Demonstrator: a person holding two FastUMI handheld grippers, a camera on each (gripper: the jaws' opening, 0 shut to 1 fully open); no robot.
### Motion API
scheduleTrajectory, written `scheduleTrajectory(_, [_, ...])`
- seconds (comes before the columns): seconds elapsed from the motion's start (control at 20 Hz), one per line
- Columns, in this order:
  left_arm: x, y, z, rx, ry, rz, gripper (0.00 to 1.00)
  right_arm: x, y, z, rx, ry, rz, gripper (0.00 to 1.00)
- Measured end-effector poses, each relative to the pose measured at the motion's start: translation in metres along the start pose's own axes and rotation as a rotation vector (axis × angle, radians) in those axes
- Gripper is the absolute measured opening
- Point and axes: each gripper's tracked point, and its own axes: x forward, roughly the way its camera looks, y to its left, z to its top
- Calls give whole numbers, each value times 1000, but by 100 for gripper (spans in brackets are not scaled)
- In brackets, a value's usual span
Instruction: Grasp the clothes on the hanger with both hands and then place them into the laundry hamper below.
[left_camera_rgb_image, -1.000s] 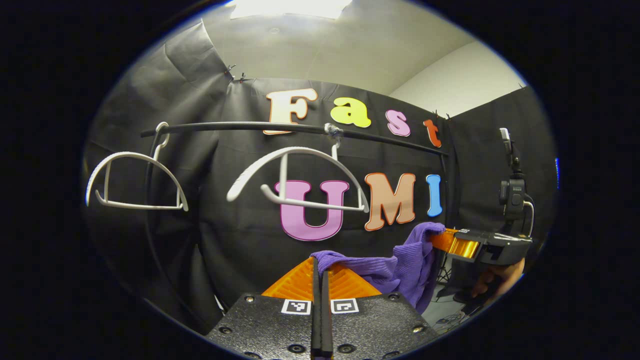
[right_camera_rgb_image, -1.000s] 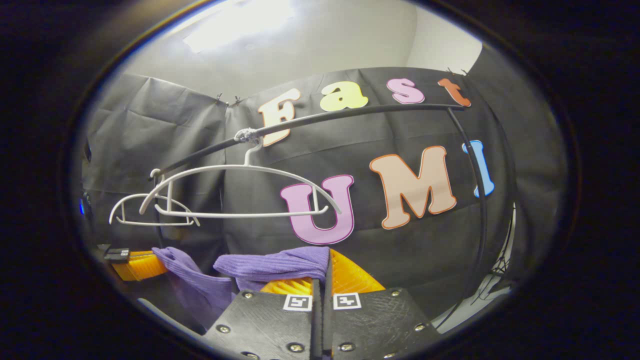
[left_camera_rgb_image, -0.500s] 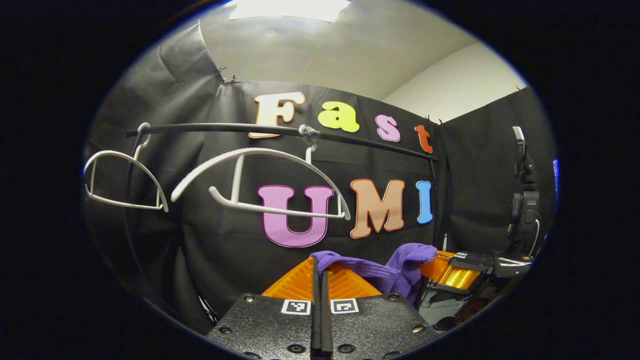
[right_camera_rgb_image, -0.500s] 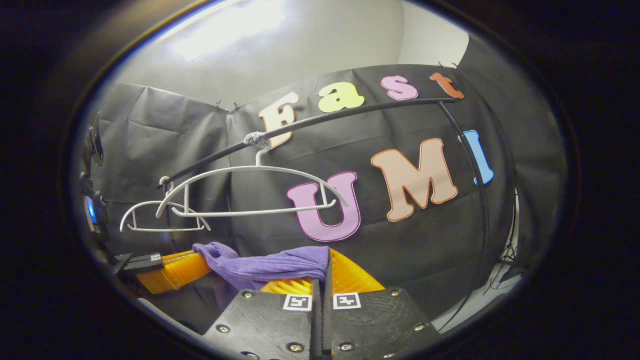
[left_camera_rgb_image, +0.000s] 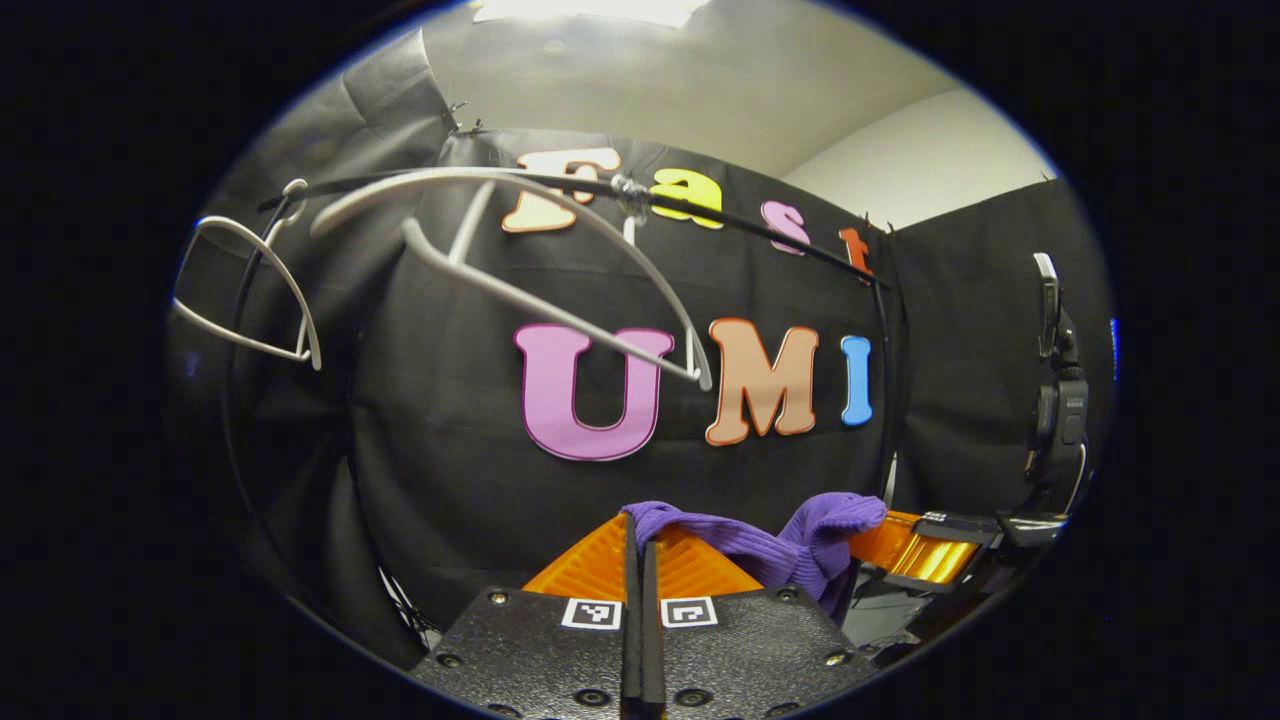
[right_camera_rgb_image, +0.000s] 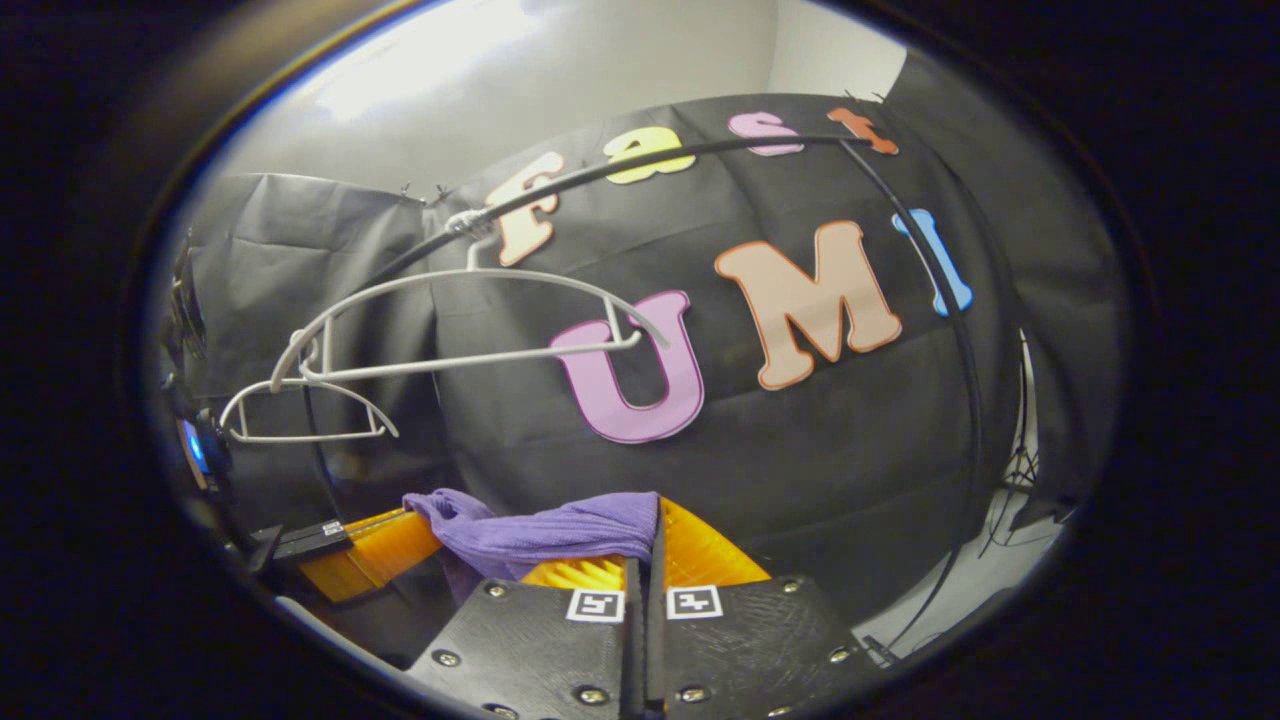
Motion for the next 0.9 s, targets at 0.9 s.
scheduleTrajectory(0.9, [17, 23, -207, -68, 172, 76, 1, 20, -94, -244, 66, 326, -146, 1])
